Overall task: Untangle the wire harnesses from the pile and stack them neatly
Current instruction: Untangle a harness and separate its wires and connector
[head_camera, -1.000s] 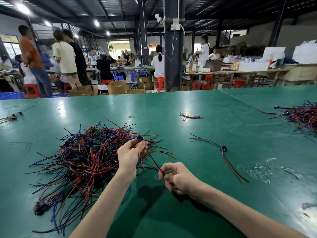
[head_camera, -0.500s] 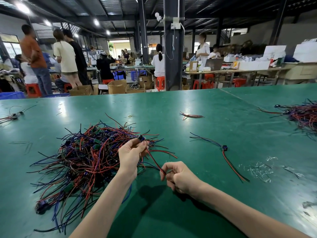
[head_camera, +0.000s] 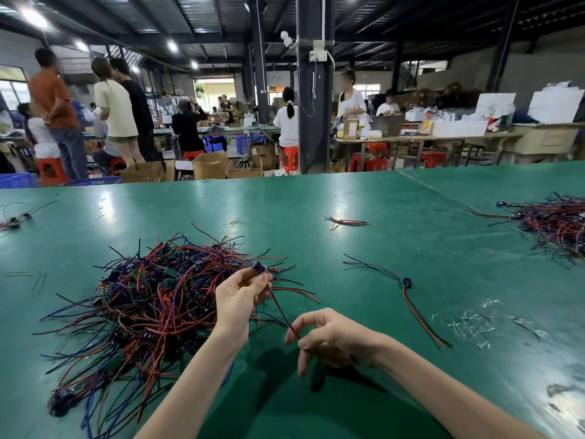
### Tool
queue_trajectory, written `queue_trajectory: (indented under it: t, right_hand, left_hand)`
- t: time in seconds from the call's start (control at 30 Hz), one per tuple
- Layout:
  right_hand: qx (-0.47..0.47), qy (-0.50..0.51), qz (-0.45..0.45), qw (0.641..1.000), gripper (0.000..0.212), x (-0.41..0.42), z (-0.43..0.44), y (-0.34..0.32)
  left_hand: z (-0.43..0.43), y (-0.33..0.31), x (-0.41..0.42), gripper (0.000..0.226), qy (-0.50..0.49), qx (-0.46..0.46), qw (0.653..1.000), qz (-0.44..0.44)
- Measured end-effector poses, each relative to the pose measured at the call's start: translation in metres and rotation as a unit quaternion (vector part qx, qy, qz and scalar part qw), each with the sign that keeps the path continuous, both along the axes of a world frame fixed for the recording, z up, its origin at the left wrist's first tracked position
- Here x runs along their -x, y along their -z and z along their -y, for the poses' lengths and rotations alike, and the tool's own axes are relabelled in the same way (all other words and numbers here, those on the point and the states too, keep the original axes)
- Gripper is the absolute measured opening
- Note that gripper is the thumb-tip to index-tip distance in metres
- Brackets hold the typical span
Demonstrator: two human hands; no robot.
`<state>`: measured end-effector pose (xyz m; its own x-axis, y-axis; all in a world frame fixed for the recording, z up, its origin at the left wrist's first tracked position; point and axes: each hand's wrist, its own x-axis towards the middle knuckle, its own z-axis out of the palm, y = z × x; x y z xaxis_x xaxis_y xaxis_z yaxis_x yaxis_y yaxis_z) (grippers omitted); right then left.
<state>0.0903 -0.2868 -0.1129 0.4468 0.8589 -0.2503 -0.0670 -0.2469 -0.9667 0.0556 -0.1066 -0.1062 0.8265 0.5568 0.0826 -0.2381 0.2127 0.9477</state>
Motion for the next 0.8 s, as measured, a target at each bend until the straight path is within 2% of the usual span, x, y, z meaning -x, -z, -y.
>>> queue_trajectory:
  t: [0.1, 0.17, 0.3, 0.43, 0.53, 0.67, 0.8]
  right_hand:
    - [-0.003, -0.027, -0.033, 0.999, 0.027, -0.008, 0.006, -0.011]
    - [0.016, 0.010, 0.002, 1.000, 0.036, -0.012, 0.007, -0.018]
    - [-0.014, 0.119, 0.085, 0.989, 0.030, -0.014, 0.002, -0.015]
    - [-0.051, 0.175, 0.076, 0.980, 0.014, -0.012, -0.005, -0.006]
    - [-0.057, 0.191, 0.092, 0.976, 0.018, -0.017, -0.005, -0.004]
    - [-0.086, 0.234, 0.059, 0.967, 0.014, -0.020, -0.004, -0.001]
    - [-0.111, 0.332, 0.083, 0.933, 0.018, -0.045, 0.016, -0.017]
  left_hand:
    - [0.006, -0.001, -0.002, 0.010, 0.029, 0.007, 1.000, -0.002]
    - [0.011, -0.002, -0.002, 0.010, 0.058, -0.007, 0.998, -0.010]
    - [0.027, 0.005, 0.001, 0.015, 0.120, -0.030, 0.992, -0.038]
    - [0.033, 0.007, 0.000, 0.020, 0.133, -0.028, 0.990, -0.046]
    - [0.035, 0.006, -0.003, 0.022, 0.143, 0.000, 0.988, -0.064]
    - [0.035, 0.009, -0.001, 0.024, 0.185, -0.028, 0.979, -0.087]
    - [0.034, 0.007, -0.001, 0.022, 0.187, -0.011, 0.977, -0.105]
